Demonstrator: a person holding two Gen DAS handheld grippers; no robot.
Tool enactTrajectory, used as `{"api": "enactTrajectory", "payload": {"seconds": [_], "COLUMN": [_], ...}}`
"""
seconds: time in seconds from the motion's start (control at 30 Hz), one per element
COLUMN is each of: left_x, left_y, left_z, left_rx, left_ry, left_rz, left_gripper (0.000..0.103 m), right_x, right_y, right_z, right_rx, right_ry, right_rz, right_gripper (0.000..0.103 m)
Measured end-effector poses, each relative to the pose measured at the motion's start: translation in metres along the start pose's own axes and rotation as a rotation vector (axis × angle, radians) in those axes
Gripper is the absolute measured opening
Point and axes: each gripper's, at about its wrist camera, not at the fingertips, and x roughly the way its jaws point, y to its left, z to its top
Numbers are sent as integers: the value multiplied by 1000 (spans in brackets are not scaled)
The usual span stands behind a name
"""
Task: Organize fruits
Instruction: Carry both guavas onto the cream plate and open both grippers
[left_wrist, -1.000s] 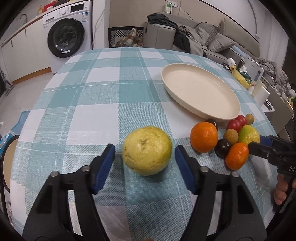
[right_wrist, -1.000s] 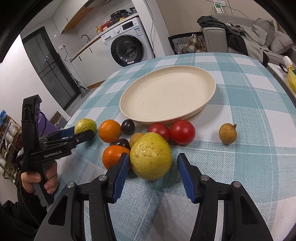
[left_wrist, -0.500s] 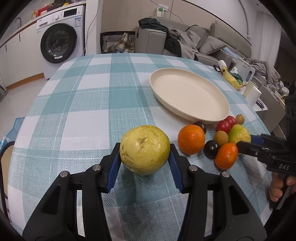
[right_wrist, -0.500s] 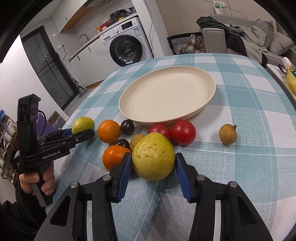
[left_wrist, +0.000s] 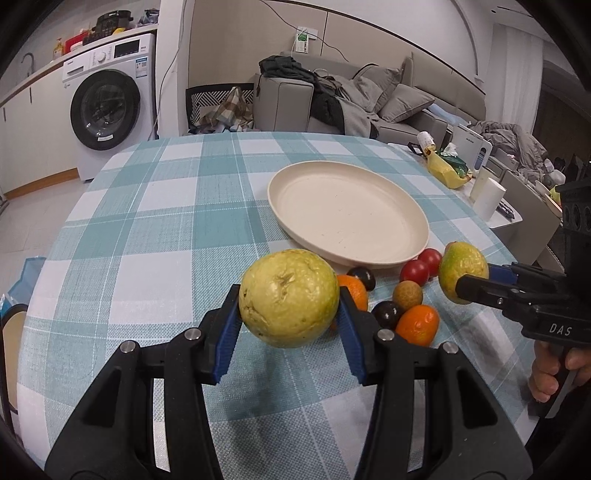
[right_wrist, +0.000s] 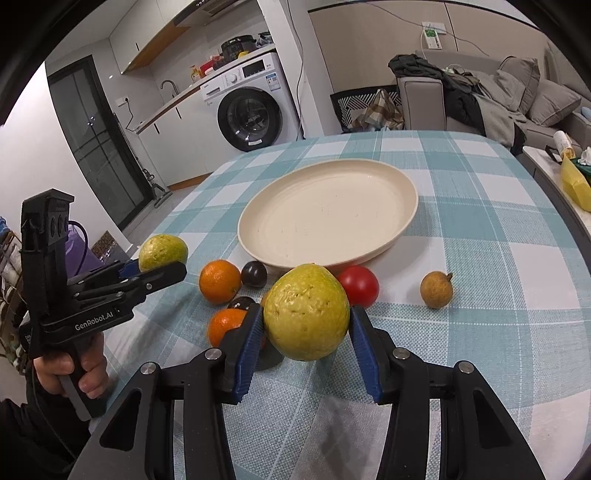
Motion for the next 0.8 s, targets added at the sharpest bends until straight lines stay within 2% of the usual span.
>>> {"api": "enactTrajectory", "payload": {"seconds": [0.53,0.8], "left_x": [4,13], "left_y": [-31,-39], "left_z": [28,36], "left_rx": [50,64], "left_ry": [-62,-70], "left_rz": [-43,-37], "left_gripper": [46,46], "right_x": [-8,-3], "right_y": [-3,-1], "right_z": [27,38], "right_rx": [72,79], "right_ry": [-103,-106], "right_rz": [-6,1], "right_gripper": [48,48]}}
